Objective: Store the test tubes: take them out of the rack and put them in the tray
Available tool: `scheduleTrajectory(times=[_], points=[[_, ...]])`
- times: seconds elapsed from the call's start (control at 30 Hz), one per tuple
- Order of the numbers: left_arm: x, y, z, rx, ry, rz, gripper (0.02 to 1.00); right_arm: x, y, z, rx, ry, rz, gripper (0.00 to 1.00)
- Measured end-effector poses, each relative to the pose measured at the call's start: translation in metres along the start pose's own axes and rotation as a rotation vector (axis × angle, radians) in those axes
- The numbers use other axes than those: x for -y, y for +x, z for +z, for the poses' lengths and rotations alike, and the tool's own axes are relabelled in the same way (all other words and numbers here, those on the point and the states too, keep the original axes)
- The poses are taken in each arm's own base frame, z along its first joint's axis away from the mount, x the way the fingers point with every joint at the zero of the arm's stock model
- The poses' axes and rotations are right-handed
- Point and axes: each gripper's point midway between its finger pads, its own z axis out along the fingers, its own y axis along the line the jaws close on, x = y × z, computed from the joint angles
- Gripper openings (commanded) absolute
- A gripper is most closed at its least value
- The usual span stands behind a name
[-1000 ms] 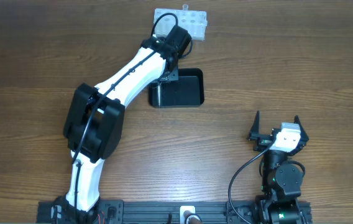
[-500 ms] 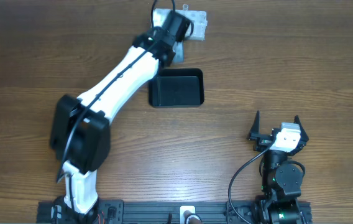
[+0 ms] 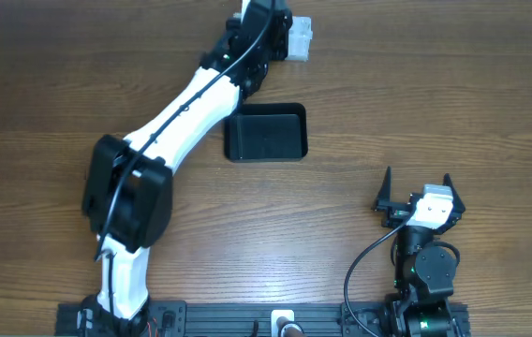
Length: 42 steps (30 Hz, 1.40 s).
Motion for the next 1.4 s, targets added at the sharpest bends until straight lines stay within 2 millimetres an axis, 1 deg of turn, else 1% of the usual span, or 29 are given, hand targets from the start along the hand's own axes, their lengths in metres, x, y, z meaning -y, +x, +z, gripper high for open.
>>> scheduleTrajectory(times=[0.1, 0.3, 0.43, 0.57, 0.73, 0.87, 1.03, 1.07, 1.27, 1.4], points=[[-0.003, 0.010, 0.012, -0.013, -0.010, 0.009, 0.691, 0.000, 0.000, 0.000, 0.000, 0.000, 0.000, 0.993], [-0.016, 0.014, 0.029, -0.014, -0.031, 0.003, 0.687, 0.000, 0.000, 0.000, 0.000, 0.000, 0.000, 0.991], [-0.015, 0.010, 0.039, 0.006, -0.023, 0.018, 0.687, 0.000, 0.000, 0.000, 0.000, 0.000, 0.000, 0.993], [-0.008, 0.011, 0.051, 0.020, -0.007, 0.026, 0.689, 0.000, 0.000, 0.000, 0.000, 0.000, 0.000, 0.991], [-0.002, 0.005, 0.057, 0.059, 0.016, 0.019, 0.684, 0.000, 0.000, 0.000, 0.000, 0.000, 0.000, 0.993], [0.000, 0.005, 0.061, 0.071, 0.024, 0.015, 0.673, 0.000, 0.000, 0.000, 0.000, 0.000, 0.000, 0.991], [0.001, 0.012, 0.068, 0.067, 0.025, 0.017, 0.627, 0.000, 0.000, 0.000, 0.000, 0.000, 0.000, 0.993], [0.001, 0.011, 0.069, 0.074, 0.028, 0.013, 0.581, 0.000, 0.000, 0.000, 0.000, 0.000, 0.000, 0.991], [0.004, 0.009, 0.071, 0.091, 0.041, 0.015, 0.489, 0.000, 0.000, 0.000, 0.000, 0.000, 0.000, 0.991], [0.007, 0.005, 0.071, 0.107, 0.054, 0.009, 0.411, 0.000, 0.000, 0.000, 0.000, 0.000, 0.000, 0.993]])
